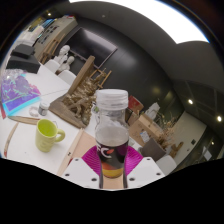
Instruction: Pour water
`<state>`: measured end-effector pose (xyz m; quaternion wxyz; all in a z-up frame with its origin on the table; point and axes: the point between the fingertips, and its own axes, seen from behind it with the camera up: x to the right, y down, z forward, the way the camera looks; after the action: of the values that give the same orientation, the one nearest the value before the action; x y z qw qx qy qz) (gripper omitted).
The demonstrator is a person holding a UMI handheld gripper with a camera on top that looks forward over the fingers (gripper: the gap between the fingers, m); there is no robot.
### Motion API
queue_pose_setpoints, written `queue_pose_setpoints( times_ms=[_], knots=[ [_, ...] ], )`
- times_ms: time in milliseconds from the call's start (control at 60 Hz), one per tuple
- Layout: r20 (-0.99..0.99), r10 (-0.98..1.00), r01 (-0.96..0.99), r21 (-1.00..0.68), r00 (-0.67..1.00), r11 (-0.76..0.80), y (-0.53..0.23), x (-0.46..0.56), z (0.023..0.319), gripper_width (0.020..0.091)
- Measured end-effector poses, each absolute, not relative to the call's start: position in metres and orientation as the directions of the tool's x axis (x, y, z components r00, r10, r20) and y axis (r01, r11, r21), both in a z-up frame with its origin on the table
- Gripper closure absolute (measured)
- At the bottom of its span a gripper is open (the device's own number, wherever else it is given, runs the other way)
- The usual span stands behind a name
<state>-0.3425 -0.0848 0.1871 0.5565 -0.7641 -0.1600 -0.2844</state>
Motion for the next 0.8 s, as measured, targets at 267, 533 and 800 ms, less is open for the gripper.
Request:
queue_pose_setpoints(
  times_ms=[267, 533, 800],
  knots=[
    [0.968, -0.008, 0.939, -0.247, 0.253, -0.237, -0.013, -0.361, 0.205, 0.0842],
    [0.963, -0.073, 0.961, 0.25, -0.259, -0.123, 0.023, -0.399, 0.201, 0.0844],
    [0.926, -0.052, 0.926, 0.371, -0.375, -0.064, 0.035, -0.411, 0.181, 0.0843]
  ],
)
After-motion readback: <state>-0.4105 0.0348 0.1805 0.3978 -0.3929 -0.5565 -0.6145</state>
